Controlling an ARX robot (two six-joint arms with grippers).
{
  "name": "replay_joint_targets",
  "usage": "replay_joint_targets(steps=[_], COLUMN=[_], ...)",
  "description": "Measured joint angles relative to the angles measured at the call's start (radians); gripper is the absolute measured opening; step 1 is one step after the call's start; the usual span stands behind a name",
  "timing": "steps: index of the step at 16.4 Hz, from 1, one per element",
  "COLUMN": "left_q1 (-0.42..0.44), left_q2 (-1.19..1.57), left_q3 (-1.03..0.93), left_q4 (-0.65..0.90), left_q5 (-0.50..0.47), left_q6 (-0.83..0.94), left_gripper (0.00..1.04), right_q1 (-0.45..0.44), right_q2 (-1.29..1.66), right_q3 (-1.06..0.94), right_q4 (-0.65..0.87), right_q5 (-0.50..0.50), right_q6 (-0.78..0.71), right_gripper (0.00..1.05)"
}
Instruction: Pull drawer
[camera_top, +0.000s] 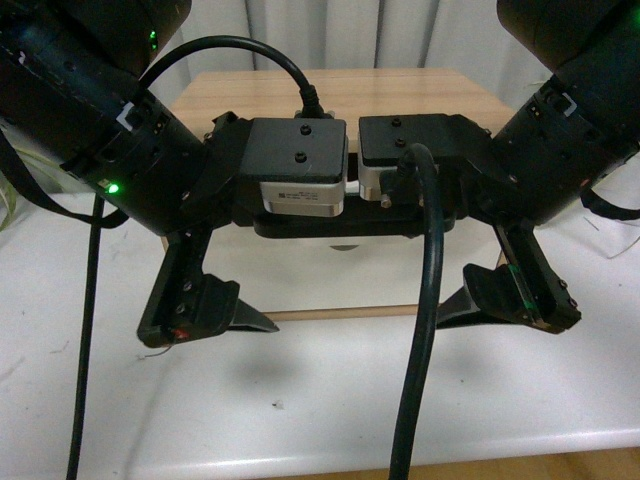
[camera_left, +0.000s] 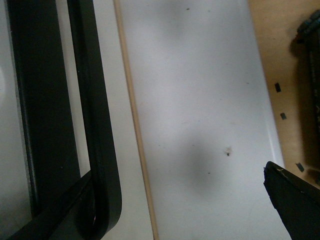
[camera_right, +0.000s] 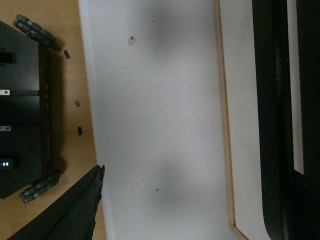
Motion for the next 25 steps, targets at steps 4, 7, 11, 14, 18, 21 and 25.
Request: replay_joint_targets(steps=[4,7,11,14,18,21,25], left_q1=[-0.007,-0.014,-0.018,0.002,0.127,0.338,0.748], left_q2=[-0.094,-0.186,-0.278,-0.427,-0.663,-0.798,-1.060], left_q3=[-0.083,-0.174,-0.289,-0.393,-0.626,-0.863,-1.080], left_q4=[-0.114,-0.149,0.004,0.231,0.495,0.798,0.847], left_q5=[0.010,0.012,0.039,0.108,0.188,0.101,0.273], left_q6=[0.114,0.193,0.133,-0.031,-0.267,-0.487,-0.945], left_gripper=[0.98,0.98,0.98,0.98,0.98,0.98,0.98], right_q1=[0.013,0.041,0.038,-0.011,-0.135,-0.301,-0.490], right_q2=[-0.105,-0.192,-0.290,-0.475,-0.703,-0.935,-1.308], right_q3=[-0.122,-0.219,-0.340,-0.453,-0.699,-0.940,-1.194], right_q4=[-0.049,-0.064,0.096,0.278,0.602,0.916,0.982], right_q5=[-0.019,-0.023,-0.047,-0.060,0.034,0.211,0.404], right_q6=[-0.028,-0.003,0.071,0.167,0.342,0.541,0.880], right_gripper=[0.98,0.98,0.98,0.98,0.98,0.98,0.98])
